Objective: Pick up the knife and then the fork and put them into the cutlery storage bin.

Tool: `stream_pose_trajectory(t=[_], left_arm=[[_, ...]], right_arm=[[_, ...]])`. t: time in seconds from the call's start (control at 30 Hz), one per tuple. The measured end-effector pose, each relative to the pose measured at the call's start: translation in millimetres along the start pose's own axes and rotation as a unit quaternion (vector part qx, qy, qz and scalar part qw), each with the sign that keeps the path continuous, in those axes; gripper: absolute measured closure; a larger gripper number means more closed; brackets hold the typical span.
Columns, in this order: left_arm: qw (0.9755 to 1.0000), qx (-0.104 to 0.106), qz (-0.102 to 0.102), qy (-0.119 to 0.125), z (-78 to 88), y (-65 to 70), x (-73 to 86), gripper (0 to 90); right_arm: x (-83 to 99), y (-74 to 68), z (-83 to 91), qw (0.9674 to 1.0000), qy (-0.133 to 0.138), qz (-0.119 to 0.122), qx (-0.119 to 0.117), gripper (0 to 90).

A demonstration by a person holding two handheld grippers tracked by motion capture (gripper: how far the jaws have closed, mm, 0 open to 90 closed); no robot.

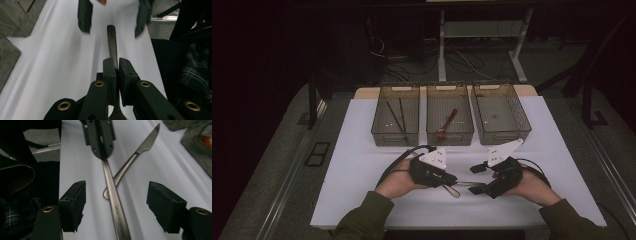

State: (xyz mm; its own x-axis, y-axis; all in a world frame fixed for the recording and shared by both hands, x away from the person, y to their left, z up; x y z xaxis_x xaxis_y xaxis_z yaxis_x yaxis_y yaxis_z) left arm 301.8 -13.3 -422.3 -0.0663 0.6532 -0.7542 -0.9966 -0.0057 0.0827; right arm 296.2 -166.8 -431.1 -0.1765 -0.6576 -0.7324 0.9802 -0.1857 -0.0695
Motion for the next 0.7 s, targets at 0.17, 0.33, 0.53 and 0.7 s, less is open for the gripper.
stream_pose_trajectory(t=[0.17, 0.33, 0.53, 0.7], left_arm=[[0.9999, 0.008, -0.003, -0.010, -6.9, -0.4, -6.6, 83.8], [0.9995, 0.009, -0.023, -0.018, -9.9, -1.1, -7.3, 83.8], [0.9994, 0.009, -0.027, -0.020, -9.2, -1.0, -6.7, 83.8], [0.9994, 0.011, -0.027, -0.017, -9.4, 0.3, -7.7, 83.8]], right_arm=[[-5.4, 2.0, -11.2, 0.9994, -0.022, 0.024, -0.012, 43.1], [-7.6, 1.6, -22.8, 0.9972, -0.051, 0.050, -0.023, 56.6], [-9.2, -1.9, -32.3, 0.9946, -0.072, 0.068, -0.032, 71.7], [-10.9, -3.3, -32.9, 0.9943, -0.072, 0.072, -0.033, 79.9]])
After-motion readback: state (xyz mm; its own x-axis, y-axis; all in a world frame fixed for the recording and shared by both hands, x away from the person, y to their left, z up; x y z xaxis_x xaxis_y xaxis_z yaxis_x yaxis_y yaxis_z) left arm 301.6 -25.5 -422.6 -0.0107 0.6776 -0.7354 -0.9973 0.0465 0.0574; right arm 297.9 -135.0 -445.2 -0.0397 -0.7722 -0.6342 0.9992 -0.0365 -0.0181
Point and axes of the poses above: each handheld gripper's, and its own axes: z roughly backward along the jaws, x roughly out of its underside, y roughly to its right, the point moved 6 cm from there along -z, roughly forward along the jaws, and after that the axes turned 3 degrees about z, right-handed, at the moved point
